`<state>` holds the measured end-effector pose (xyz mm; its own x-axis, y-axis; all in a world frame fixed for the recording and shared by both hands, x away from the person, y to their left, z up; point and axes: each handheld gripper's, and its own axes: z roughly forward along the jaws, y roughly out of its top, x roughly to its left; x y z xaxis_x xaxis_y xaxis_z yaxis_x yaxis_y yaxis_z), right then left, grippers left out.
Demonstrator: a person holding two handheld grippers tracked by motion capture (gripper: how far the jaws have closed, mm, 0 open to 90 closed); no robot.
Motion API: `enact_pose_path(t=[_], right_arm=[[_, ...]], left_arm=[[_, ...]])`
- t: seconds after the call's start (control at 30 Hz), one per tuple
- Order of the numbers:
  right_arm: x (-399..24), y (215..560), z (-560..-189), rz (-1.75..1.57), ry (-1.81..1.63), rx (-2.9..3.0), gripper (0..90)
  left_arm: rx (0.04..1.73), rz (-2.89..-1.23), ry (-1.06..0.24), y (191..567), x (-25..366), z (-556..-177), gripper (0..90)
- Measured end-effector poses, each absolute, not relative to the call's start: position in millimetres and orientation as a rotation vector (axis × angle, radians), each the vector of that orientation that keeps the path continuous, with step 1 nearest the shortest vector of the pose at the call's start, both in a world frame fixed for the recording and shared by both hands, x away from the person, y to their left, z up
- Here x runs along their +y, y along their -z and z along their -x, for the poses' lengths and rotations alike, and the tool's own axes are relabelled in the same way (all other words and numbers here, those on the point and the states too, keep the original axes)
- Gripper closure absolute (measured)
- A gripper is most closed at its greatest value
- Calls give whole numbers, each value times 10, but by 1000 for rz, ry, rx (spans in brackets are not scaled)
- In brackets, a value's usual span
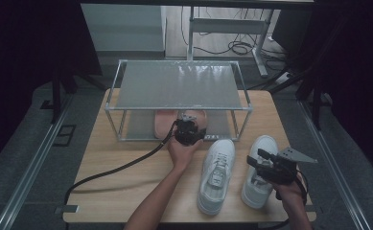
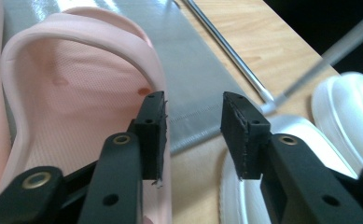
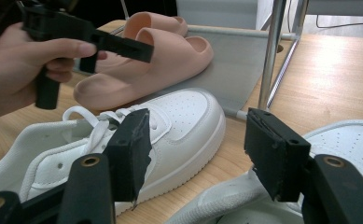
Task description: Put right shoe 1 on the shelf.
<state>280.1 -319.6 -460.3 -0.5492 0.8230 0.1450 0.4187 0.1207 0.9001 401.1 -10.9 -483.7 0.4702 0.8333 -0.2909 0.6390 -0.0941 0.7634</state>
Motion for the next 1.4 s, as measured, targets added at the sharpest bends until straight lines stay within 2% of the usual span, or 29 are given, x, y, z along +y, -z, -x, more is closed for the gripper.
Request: enact_pose_path(t=[0.33,0.47,0.83,1.1,1.4], right_arm=[[-3183,4606,-2802,-1201,-1406,2019,412],[-3171,4611,-2801,-1199,-1403,2022,410],[-3160,4613,-2799,-1194,-1405,2026,407],[-3172,4590,-2789,-1195,-1414,2016,407],[-3159,4598,-2791,-1192,-1408,2023,406]], left_arm=[[1177,-1846,-254,4841,257,-3782,842],[1167,-1861,-259,4867,411,-3687,889],[1081,-1935,-259,4875,657,-3437,900],[961,-2102,-276,4942,703,-3313,900],[944,-2152,-250,5046,681,-3416,900]])
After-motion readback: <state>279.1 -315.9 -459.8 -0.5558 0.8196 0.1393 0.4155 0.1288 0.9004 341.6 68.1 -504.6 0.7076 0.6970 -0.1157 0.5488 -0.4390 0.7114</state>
